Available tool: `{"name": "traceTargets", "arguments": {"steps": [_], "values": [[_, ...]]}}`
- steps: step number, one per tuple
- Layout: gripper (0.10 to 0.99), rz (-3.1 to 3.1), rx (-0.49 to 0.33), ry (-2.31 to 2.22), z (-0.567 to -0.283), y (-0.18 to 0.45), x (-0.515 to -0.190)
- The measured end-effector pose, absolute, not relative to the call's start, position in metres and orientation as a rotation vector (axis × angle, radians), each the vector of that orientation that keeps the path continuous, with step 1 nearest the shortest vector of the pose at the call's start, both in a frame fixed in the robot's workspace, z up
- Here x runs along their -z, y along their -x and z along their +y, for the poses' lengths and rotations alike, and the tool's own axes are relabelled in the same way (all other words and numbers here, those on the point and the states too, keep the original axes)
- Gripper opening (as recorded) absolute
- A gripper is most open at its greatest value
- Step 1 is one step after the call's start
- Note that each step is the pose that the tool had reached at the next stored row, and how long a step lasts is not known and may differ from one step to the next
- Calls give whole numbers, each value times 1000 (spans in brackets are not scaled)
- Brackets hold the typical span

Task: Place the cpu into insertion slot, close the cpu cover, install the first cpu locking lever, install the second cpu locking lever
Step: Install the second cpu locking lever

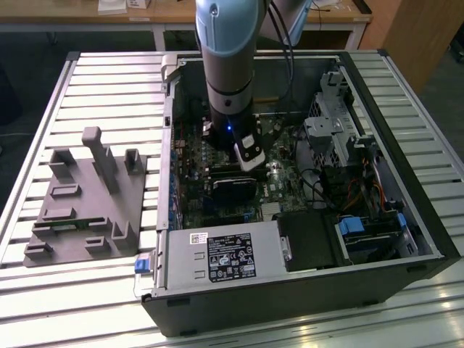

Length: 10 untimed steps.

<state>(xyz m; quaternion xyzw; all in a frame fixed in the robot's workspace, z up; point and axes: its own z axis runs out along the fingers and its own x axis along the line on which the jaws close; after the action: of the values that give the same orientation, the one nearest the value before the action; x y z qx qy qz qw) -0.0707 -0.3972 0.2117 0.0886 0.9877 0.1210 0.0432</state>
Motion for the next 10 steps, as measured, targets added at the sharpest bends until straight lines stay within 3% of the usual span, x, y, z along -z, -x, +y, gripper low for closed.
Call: {"name": "traceTargets", "arguments": {"steps": [10], "values": [[106,3026,-302,-268,-376,59,-211]]}}
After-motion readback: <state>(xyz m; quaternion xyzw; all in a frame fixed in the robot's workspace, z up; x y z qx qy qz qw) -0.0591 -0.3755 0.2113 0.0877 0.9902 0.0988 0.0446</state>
